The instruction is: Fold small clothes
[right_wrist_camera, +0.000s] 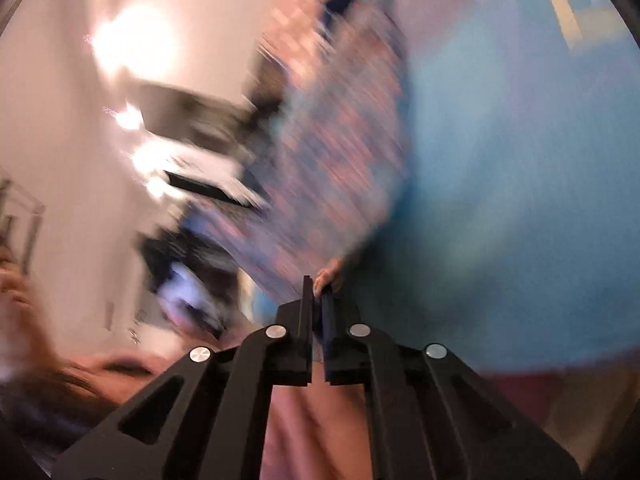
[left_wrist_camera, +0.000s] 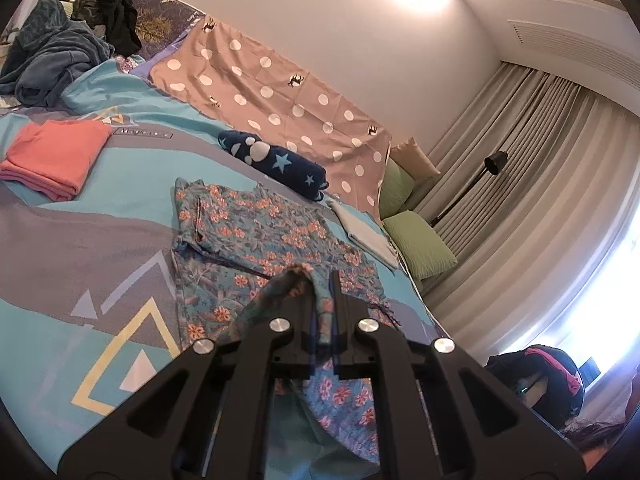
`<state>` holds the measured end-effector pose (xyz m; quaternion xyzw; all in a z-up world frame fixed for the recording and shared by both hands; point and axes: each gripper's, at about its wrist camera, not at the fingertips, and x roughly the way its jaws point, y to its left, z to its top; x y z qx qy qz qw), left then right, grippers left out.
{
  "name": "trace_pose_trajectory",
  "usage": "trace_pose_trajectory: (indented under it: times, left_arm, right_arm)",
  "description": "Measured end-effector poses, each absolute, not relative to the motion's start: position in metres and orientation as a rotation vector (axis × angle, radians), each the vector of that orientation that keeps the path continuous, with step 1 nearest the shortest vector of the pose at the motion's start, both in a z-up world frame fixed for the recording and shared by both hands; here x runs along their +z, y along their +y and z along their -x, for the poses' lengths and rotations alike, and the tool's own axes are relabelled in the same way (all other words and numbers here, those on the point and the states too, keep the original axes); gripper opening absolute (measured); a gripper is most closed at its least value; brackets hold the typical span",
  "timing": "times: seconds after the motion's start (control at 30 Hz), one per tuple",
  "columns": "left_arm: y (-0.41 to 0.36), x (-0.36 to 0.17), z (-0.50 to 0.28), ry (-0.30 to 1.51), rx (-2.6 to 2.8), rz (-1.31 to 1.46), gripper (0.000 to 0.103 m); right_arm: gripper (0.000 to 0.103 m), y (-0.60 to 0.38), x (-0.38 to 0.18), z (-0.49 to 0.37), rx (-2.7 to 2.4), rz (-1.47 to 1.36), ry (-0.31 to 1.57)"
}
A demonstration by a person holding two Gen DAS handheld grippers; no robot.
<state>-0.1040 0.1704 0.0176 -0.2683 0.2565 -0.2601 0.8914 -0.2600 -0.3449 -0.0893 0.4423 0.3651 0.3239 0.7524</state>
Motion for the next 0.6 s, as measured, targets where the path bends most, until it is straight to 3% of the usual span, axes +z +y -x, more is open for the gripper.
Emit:
trace_pose_trajectory:
  times: [0.13,0.27,0.6]
  left_arm:
    - [0.175,0.027,0.105,0.495,-0.544,0.575,0.005]
    - [0.181,0.038,0.107,0.445,-0.548,0.592,0.005]
    - [0.200,0.069,0.088,0.363,-0.494,0.630,0.005]
  right_arm:
    - [0.003,-0.362,-0.034,0.247,0.740,-0.938,0.540]
    - [0.003,-0.366,0.001,0.218,0.753,-0.925,0.408]
    - [0.003,-0.383,0.042,0.148,0.721,-0.909,0.294]
